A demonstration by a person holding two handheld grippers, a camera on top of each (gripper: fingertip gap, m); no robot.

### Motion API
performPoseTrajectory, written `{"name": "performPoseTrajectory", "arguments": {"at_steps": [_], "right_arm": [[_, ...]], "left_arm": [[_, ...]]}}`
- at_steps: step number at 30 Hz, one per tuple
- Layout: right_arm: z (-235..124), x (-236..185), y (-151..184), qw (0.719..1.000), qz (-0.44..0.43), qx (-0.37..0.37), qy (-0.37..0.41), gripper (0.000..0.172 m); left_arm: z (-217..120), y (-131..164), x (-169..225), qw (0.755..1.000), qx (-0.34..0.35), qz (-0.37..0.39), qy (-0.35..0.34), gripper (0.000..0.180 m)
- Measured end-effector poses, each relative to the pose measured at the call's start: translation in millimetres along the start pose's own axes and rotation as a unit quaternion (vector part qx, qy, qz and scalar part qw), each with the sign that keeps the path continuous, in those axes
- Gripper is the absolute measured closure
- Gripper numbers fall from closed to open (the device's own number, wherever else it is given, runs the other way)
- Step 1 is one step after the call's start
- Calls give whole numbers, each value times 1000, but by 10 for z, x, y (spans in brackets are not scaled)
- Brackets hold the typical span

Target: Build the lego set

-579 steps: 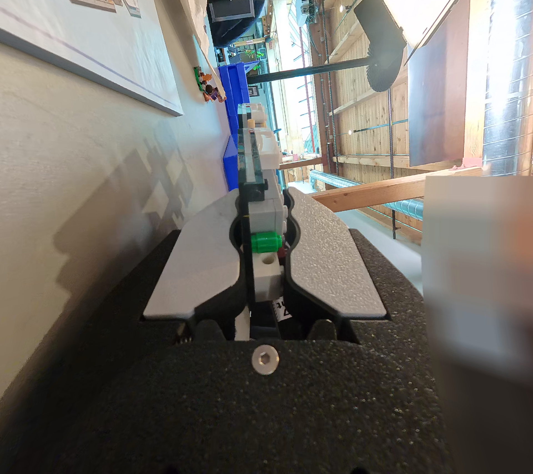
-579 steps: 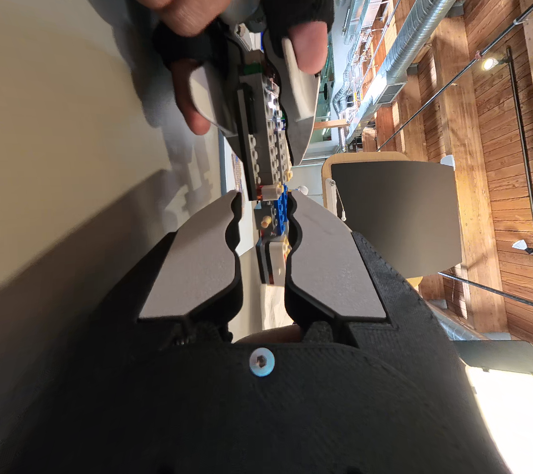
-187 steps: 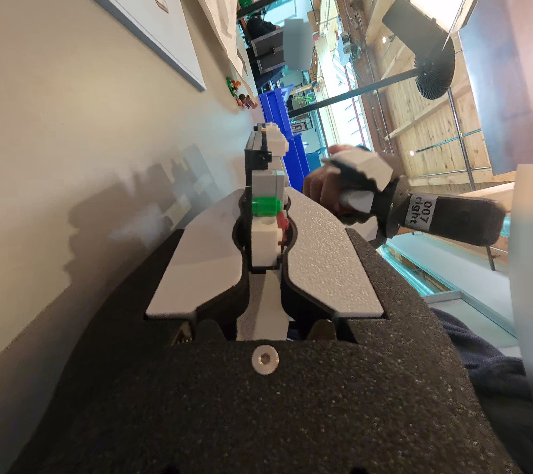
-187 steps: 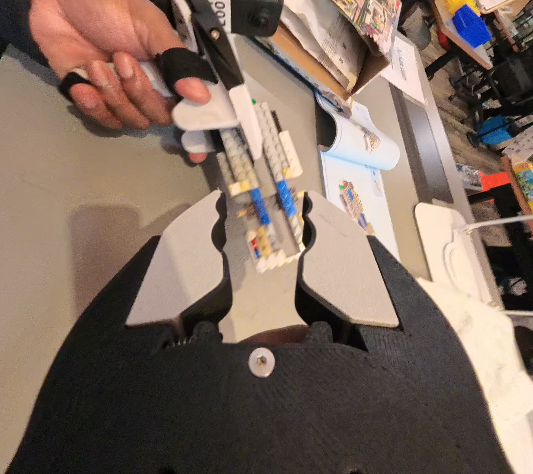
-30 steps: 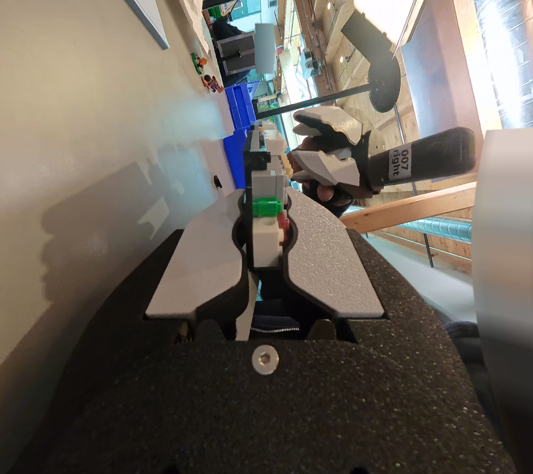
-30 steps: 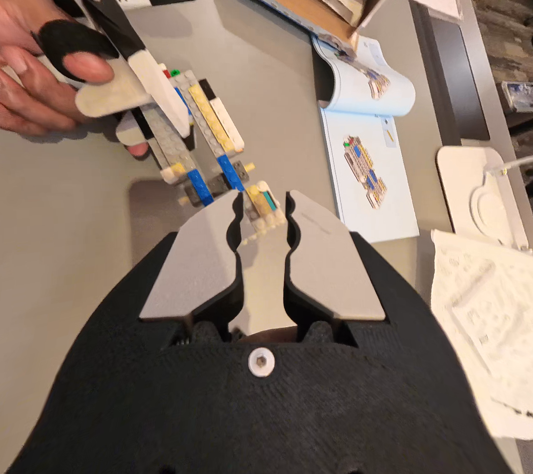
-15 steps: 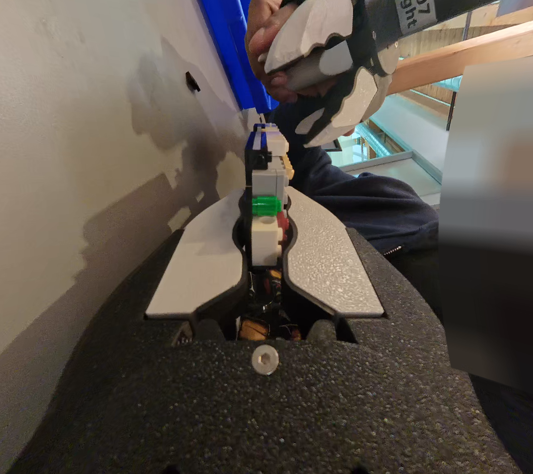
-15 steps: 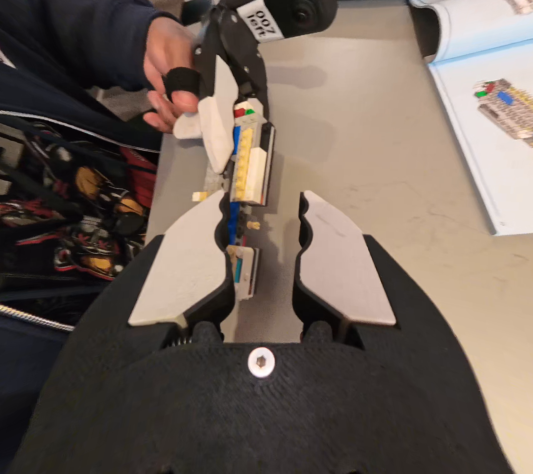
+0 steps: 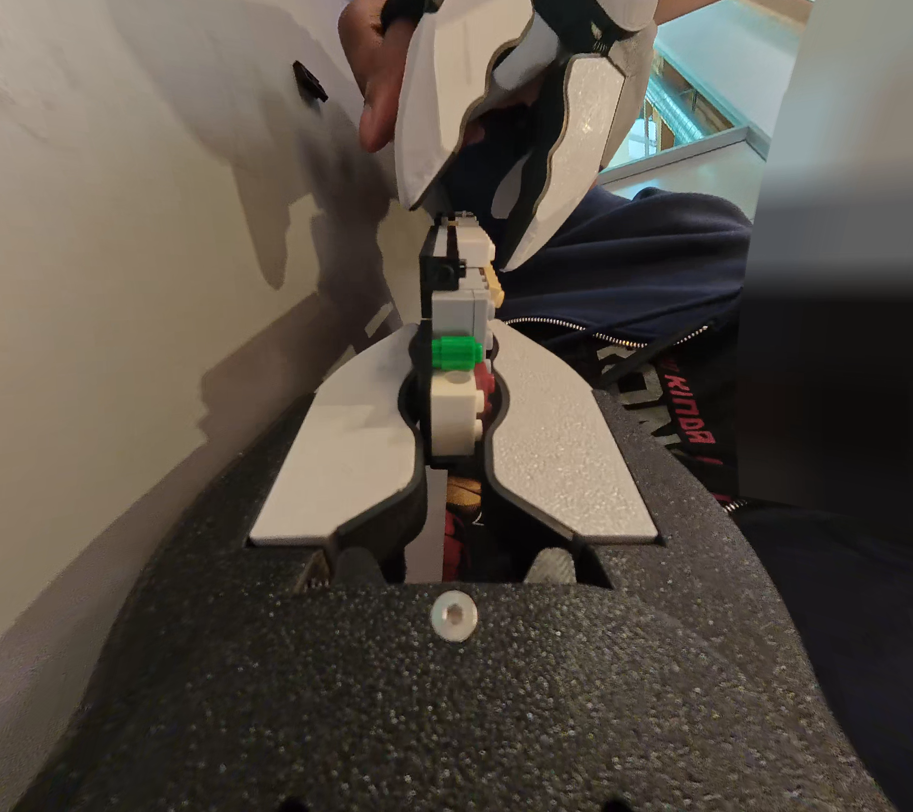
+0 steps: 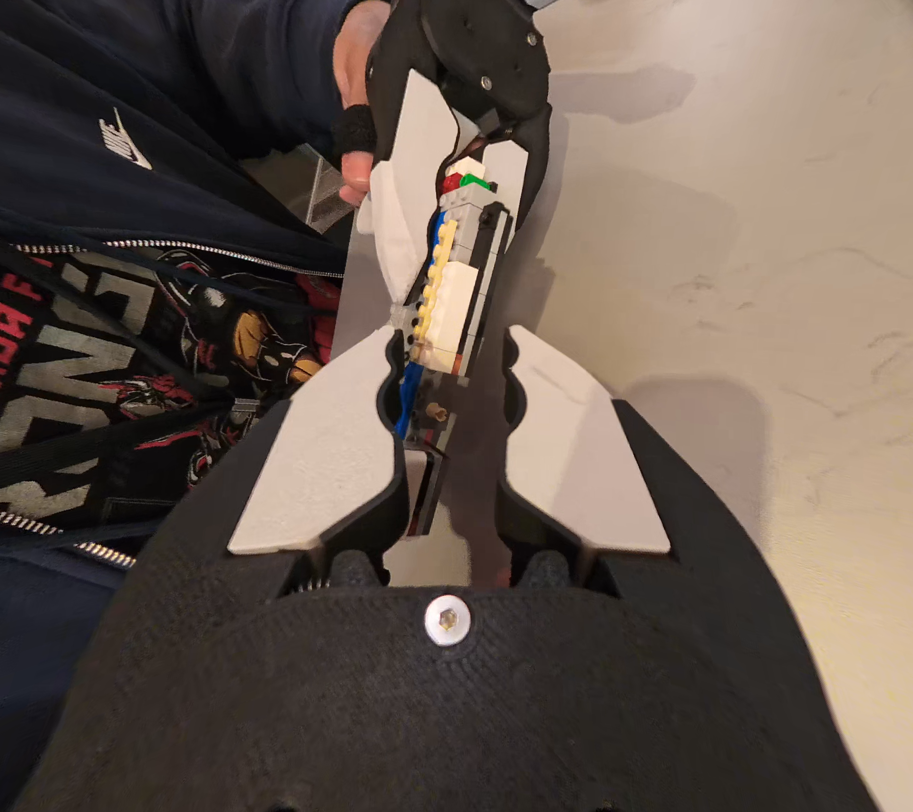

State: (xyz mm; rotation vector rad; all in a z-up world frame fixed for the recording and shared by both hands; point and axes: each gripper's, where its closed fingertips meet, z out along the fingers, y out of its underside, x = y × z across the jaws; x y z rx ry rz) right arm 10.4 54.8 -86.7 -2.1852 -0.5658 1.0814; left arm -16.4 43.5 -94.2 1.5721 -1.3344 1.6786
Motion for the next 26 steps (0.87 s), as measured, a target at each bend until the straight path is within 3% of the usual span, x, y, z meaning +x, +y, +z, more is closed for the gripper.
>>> {"name": "performPoseTrajectory", "arguments": {"at_steps": [12,26], "right_arm": [[130,27,84,998,56,13,-25,132],[171,24,103,997,63,17,-40,139]], "left_arm": [[-27,82,-59,995,-96,11,-10,160],[-1,111,-80,993,-113,7,-14,160]]}}
